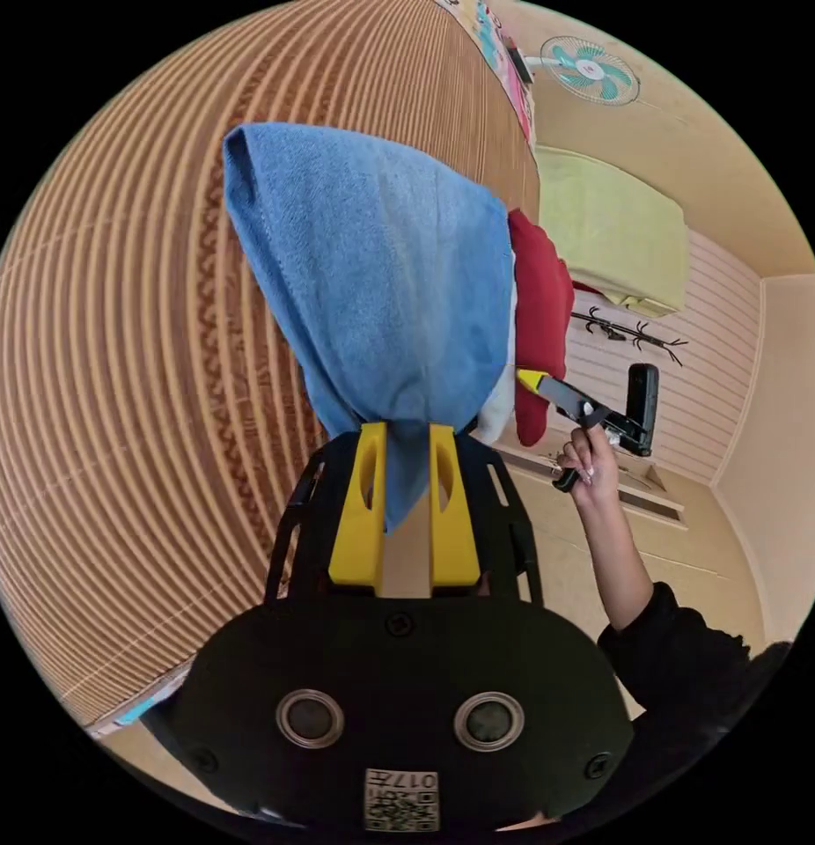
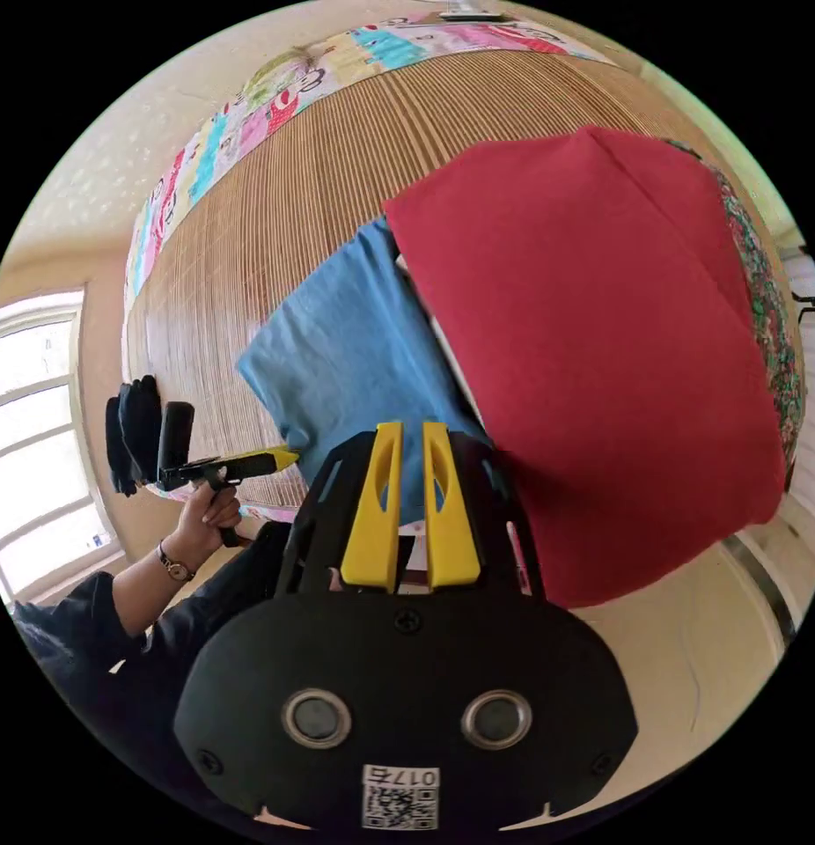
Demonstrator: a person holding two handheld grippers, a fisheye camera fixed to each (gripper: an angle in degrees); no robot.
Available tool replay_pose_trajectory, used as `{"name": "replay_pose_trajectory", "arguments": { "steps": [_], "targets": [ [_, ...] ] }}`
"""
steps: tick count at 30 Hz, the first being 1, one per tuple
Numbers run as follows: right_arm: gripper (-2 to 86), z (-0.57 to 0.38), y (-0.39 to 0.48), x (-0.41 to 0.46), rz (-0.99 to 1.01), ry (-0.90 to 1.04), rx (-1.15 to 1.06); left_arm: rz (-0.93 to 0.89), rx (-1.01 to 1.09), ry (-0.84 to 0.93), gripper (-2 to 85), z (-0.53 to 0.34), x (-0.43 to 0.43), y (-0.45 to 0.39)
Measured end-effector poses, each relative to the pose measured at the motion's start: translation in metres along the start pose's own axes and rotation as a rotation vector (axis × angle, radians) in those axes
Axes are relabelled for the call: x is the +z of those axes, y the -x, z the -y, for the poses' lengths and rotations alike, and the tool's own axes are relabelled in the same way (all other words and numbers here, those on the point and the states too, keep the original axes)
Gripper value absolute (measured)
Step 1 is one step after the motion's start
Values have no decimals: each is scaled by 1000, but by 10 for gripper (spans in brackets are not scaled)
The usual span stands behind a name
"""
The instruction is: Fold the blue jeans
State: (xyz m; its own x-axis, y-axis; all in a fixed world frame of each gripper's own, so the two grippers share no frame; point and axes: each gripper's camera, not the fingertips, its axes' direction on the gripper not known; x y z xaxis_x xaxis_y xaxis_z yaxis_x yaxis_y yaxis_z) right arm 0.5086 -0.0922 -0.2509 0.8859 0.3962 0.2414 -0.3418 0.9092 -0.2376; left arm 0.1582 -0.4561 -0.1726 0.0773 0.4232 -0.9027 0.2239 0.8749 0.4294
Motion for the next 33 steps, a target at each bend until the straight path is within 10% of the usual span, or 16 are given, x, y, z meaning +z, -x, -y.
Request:
{"name": "replay_pose_trajectory", "arguments": {
  "steps": [15, 21, 33],
  "targets": [
    [75, -55, 176, 58, 105, 28, -254, 694, -197, -396, 82, -248, -265, 32],
    [90, -57, 295, 105, 57, 138, -409, 658, -317, -627, 110, -350, -344, 48],
    [299, 14, 379, 182, -204, -221, -104, 917, -129, -567, 253, -231, -335, 106]
  ]
}}
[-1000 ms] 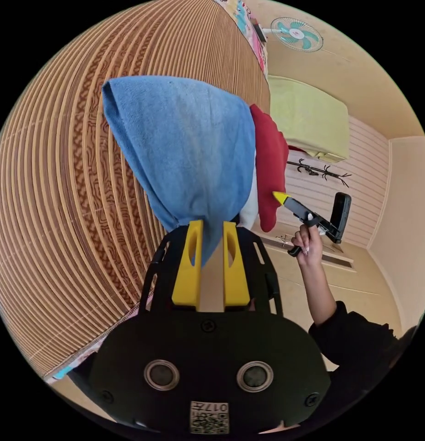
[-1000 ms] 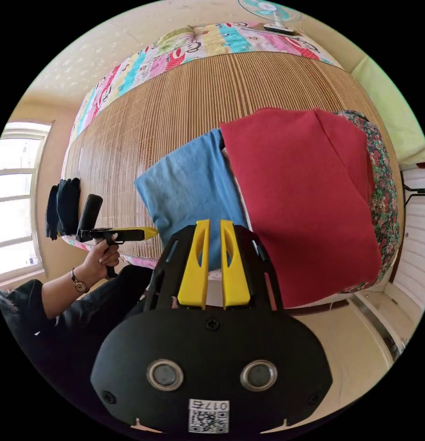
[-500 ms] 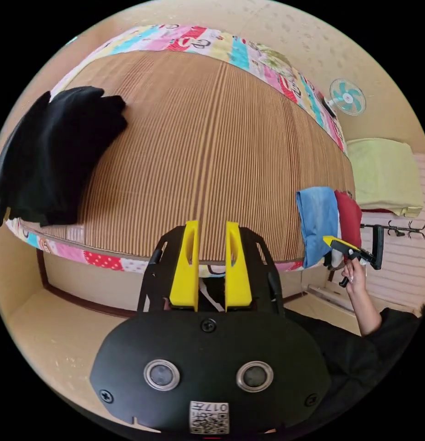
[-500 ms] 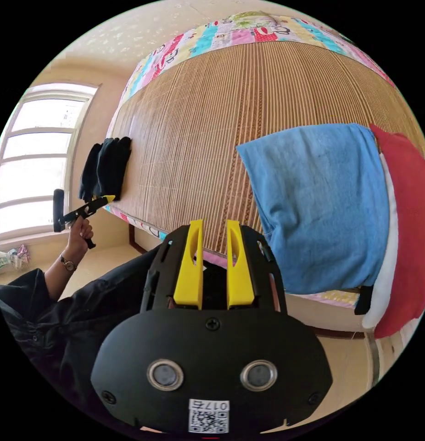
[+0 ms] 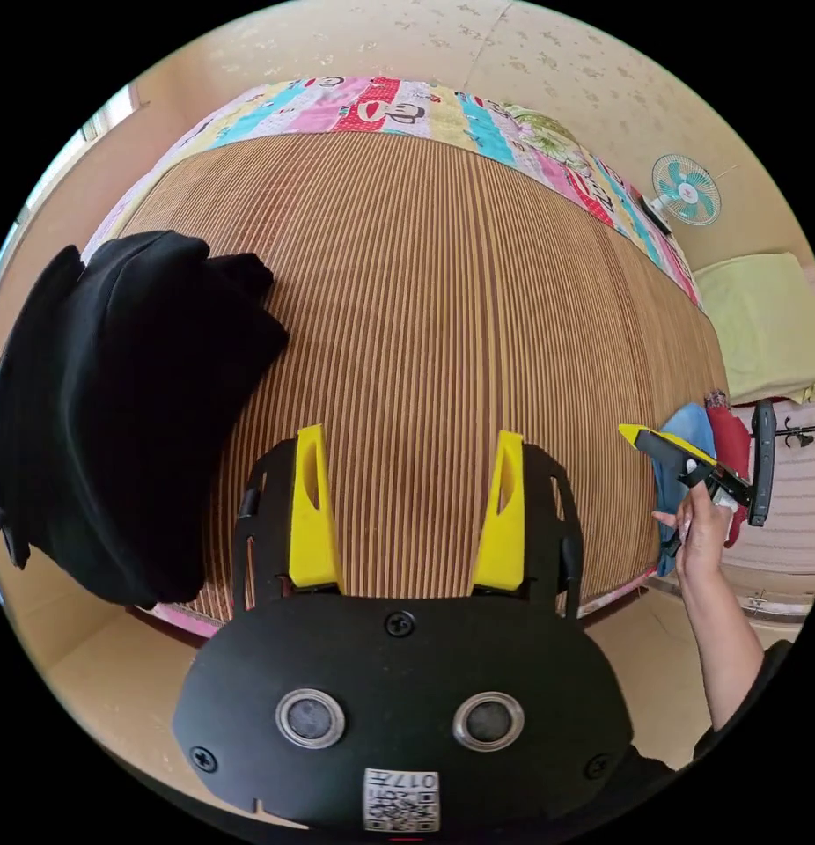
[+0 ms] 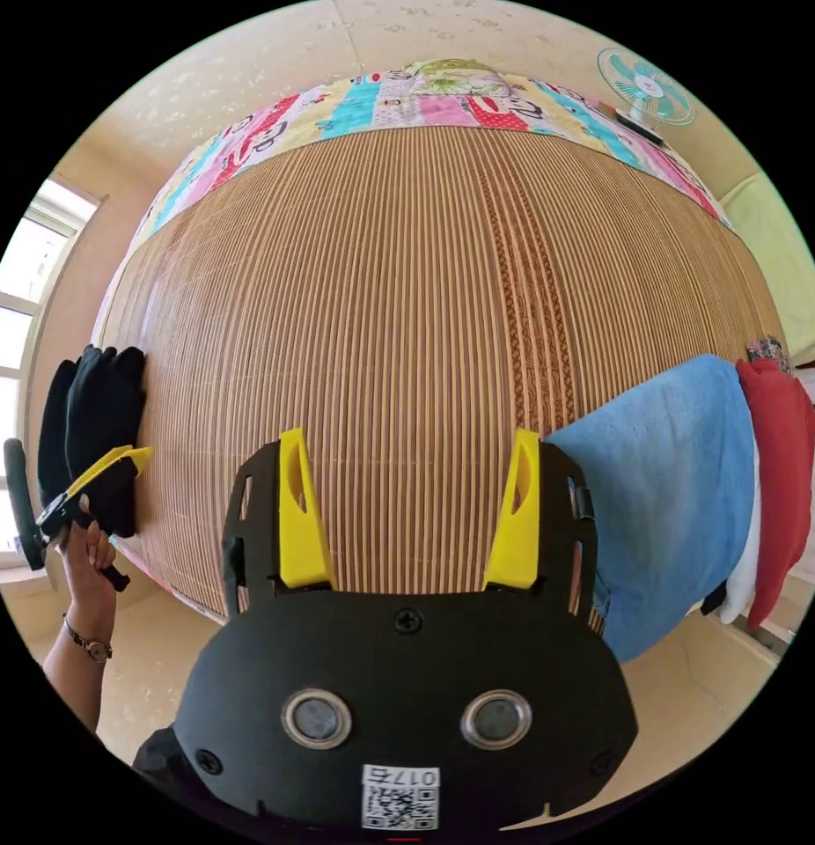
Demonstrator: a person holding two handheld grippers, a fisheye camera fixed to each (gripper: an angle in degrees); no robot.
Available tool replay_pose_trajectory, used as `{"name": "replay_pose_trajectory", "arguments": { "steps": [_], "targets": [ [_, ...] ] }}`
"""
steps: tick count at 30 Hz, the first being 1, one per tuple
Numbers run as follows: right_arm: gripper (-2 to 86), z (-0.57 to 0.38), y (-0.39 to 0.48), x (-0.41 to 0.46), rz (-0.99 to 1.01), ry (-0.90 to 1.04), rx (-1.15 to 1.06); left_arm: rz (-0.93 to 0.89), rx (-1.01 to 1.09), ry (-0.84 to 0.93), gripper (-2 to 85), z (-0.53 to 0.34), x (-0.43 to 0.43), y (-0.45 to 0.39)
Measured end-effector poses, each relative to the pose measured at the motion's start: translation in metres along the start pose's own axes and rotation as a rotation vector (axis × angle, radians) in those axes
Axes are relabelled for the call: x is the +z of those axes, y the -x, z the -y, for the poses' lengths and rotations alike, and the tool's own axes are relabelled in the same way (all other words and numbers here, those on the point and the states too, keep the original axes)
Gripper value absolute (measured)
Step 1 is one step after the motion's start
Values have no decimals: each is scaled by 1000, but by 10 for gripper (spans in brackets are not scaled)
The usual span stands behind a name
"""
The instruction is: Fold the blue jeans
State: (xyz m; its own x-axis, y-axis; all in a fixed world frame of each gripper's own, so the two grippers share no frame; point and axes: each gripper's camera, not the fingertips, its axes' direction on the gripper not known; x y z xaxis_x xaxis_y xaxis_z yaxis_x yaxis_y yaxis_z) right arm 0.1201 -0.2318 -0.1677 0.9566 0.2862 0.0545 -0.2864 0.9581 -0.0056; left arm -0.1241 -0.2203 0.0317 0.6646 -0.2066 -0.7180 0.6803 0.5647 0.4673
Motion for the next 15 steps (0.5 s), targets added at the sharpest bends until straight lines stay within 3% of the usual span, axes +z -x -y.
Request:
{"name": "replay_pose_trajectory", "arguments": {
  "steps": [4, 9, 15],
  "targets": [
    [320, -13, 14, 39, -116, -28, 17, 76, 39, -11, 271, -4, 36, -8],
    [315, -60, 21, 40, -119, -256, -19, 146, 42, -193, 273, -54, 31, -15],
    [314, -74, 19, 39, -116, -253, -15, 167, 44, -229, 273, -77, 19, -14]
  ]
}}
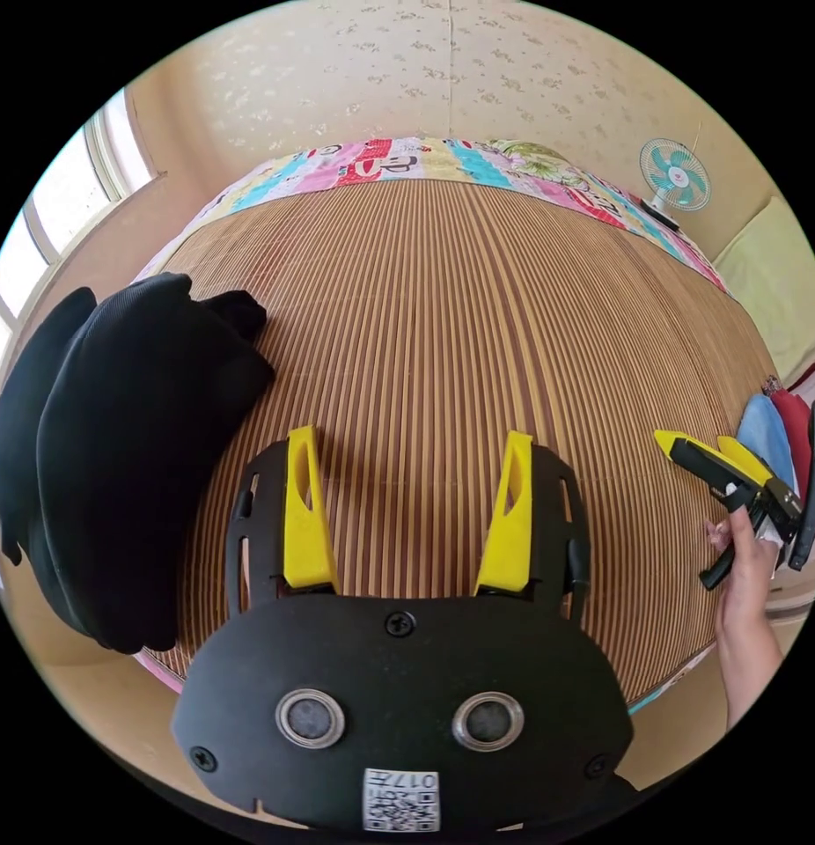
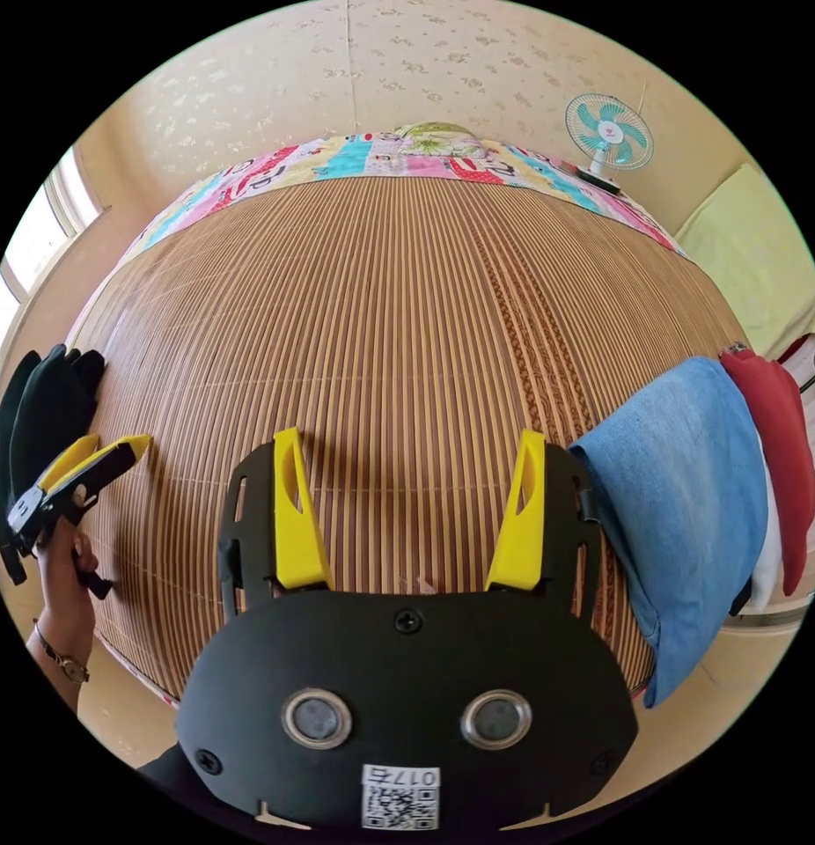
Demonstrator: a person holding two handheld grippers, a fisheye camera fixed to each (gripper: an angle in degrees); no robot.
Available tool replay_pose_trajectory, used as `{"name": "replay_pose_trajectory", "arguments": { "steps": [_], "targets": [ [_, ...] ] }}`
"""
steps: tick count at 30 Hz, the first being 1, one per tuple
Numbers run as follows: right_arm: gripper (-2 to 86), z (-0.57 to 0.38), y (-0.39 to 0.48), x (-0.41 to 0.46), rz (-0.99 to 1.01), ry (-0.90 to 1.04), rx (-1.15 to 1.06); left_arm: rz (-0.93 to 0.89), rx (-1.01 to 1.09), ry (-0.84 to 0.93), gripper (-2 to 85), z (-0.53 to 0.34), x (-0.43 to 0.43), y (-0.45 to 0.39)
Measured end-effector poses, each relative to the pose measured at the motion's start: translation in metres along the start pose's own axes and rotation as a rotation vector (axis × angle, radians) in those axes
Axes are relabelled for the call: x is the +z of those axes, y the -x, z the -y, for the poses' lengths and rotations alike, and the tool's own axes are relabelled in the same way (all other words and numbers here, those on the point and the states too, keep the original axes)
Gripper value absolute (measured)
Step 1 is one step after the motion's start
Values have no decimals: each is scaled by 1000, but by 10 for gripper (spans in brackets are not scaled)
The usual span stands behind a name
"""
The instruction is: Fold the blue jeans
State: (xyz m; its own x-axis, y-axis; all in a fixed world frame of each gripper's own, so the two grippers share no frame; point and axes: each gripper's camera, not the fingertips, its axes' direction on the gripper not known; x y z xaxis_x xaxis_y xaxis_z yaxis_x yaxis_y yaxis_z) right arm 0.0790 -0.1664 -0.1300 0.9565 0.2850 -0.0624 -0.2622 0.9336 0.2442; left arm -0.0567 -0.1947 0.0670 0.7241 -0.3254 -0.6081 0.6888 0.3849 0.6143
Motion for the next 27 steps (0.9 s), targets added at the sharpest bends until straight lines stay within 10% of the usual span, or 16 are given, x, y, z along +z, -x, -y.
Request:
{"name": "replay_pose_trajectory", "arguments": {
  "steps": [27],
  "targets": [
    [314, -21, -24, -9, -7, -3, -1, -5, -3, 2, 272, -24, -44, 33]
  ]
}}
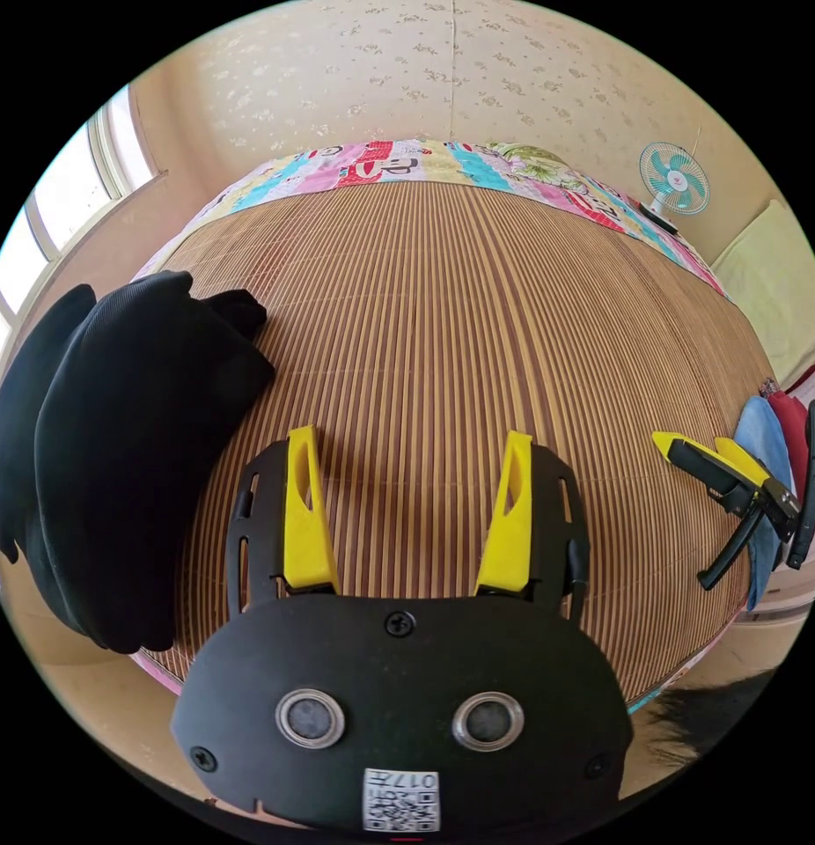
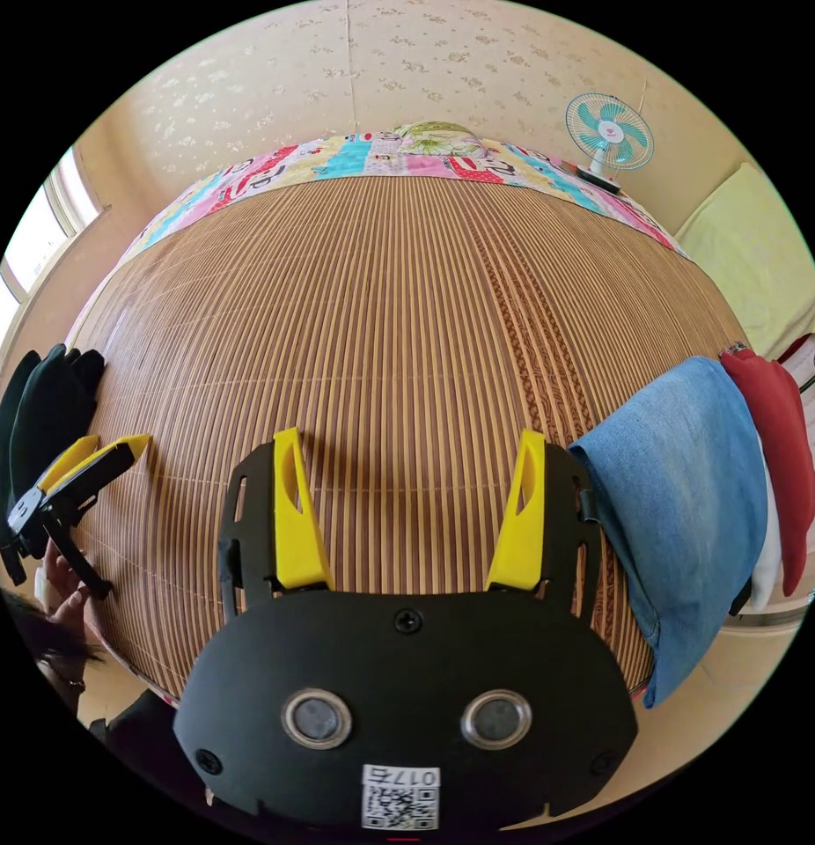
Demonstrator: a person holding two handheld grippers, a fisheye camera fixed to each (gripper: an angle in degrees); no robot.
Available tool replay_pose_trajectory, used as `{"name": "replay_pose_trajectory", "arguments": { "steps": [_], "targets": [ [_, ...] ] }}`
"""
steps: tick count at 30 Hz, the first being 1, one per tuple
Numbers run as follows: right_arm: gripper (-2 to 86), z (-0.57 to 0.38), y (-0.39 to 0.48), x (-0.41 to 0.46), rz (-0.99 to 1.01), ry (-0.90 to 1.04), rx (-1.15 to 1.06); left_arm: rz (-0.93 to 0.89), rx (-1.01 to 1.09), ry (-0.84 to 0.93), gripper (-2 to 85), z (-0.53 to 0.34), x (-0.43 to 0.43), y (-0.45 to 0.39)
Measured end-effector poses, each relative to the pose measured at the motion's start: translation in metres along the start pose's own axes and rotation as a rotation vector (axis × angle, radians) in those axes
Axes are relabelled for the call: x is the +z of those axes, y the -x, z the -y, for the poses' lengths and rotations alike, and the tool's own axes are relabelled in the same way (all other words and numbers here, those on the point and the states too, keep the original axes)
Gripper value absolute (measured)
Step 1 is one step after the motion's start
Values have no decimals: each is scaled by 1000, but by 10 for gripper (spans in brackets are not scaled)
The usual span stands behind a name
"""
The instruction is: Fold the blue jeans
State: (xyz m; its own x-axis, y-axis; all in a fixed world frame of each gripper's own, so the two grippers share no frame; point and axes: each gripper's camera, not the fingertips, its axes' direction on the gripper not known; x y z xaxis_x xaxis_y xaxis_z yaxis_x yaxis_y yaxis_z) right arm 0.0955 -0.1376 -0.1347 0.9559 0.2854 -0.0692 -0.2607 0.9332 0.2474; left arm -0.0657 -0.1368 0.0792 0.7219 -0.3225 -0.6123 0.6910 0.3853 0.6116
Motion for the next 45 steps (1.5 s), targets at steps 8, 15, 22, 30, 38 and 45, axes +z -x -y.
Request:
{"name": "replay_pose_trajectory", "arguments": {
  "steps": [8, 15, 22, 30, 38, 45],
  "targets": [
    [313, 0, -6, -1, -1, -1, 0, 0, 0, 0, 273, 1, -6, 4],
    [313, 2, -10, -2, -2, -2, 0, 1, 0, -1, 272, 5, -10, 4],
    [313, 5, -11, -2, -2, -2, 0, 2, 0, -2, 272, 10, -11, 1],
    [314, 8, -11, -3, -2, -3, 1, 2, -1, -3, 273, 19, -11, -10],
    [314, 12, -9, -3, -2, -4, 1, 2, -1, -3, 273, 30, -9, -26],
    [314, 15, -5, -2, -1, -4, 2, 2, -2, -4, 273, 43, -6, -46]
  ]
}}
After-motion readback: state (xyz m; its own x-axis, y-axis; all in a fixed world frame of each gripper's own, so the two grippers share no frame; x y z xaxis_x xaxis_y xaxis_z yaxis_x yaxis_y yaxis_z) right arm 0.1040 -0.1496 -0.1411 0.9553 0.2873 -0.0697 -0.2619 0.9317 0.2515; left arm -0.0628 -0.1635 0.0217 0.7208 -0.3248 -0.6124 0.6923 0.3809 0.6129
